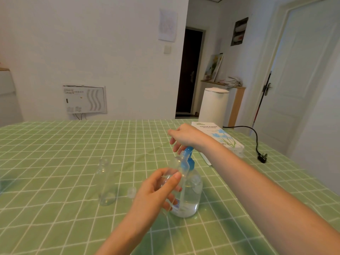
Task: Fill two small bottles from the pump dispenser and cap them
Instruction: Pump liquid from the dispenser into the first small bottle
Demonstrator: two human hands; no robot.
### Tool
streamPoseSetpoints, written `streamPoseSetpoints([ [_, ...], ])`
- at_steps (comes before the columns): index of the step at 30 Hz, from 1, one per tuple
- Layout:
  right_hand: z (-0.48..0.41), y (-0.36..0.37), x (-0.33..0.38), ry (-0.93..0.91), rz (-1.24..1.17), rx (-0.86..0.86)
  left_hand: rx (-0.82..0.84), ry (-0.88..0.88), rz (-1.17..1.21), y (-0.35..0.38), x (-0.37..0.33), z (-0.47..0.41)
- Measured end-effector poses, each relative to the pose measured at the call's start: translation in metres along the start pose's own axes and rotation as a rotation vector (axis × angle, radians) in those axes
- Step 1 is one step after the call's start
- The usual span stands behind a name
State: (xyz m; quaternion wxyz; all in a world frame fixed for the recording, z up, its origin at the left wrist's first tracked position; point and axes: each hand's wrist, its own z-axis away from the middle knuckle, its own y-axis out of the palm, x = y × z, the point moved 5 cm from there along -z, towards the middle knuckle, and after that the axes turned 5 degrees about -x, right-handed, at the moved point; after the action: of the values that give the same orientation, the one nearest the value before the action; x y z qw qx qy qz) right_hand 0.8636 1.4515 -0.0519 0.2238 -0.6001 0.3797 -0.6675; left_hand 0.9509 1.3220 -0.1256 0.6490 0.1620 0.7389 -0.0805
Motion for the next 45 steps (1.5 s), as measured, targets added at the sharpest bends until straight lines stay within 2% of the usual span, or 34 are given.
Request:
streamPoseSetpoints([
  [9,-0.002,0.005,-0.001,-0.022,0.102,-0.037,-0.002,-0.017,0.076,0.004,0.006,-0.001],
  [31,0.003,0.013,-0.007,-0.042,0.095,-0.031,0.012,-0.015,0.094,0.003,0.015,0.003],
  [45,-0.001,0.002,0.003,-0.095,0.134,-0.094,-0.013,-0.028,0.097,0.005,0.006,0.002],
])
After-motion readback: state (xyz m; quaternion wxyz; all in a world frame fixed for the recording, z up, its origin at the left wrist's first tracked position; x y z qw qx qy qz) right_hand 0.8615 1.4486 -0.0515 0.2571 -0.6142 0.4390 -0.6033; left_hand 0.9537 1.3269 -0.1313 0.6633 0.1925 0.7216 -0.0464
